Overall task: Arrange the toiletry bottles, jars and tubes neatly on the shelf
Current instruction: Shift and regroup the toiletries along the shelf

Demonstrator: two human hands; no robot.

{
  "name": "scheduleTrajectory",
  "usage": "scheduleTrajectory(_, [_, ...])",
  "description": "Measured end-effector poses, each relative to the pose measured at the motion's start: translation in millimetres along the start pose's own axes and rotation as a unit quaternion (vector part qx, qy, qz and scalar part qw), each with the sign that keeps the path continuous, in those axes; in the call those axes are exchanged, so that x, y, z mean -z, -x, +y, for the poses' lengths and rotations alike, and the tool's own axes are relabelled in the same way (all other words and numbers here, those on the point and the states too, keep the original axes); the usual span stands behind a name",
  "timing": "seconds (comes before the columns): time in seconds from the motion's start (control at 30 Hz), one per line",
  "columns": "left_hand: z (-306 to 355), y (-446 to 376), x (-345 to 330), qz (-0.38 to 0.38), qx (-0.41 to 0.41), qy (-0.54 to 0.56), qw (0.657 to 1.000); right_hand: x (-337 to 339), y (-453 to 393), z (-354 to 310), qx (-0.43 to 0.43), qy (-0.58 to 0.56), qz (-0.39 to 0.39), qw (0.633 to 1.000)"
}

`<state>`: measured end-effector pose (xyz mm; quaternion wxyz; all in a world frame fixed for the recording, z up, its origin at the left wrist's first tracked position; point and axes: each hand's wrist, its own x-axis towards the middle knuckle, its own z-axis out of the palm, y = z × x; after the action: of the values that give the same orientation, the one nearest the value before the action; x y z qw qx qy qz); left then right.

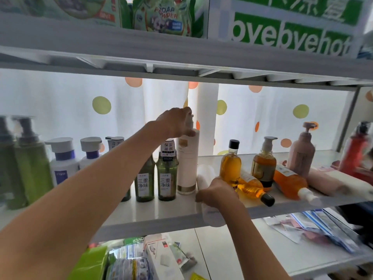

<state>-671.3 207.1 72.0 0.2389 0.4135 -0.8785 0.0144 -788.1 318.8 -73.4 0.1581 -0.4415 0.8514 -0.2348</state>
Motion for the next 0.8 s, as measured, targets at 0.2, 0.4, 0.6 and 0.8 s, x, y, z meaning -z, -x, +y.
scheduleTrajectory(0.2, [-3.4, -8.7, 0.2, -0.026, 0.016, 0.085, 0.996, -2.1, 1.6, 16.5, 0.044, -0.098, 0.031, 0.994])
scheduleTrajectory(0.4, [-6.8, -12.5, -1.6, -0.031, 0.008, 0.106, 0.994, -21.4, -8.0, 24.2, 0.085, -0.176, 0.121, 0.973])
scheduleTrajectory(0.6, [-7.5, -13.2, -6.3, -0.039, 0.016, 0.141, 0.989, -23.9, -18.7, 21.2, 0.156, -0.2, 0.193, 0.948])
scheduleTrajectory(0.8, [-7.3, -9.4, -12.6, -0.018, 0.009, 0.13, 0.991, -34.2, -29.1, 20.5, 0.201, -0.268, 0.247, 0.909])
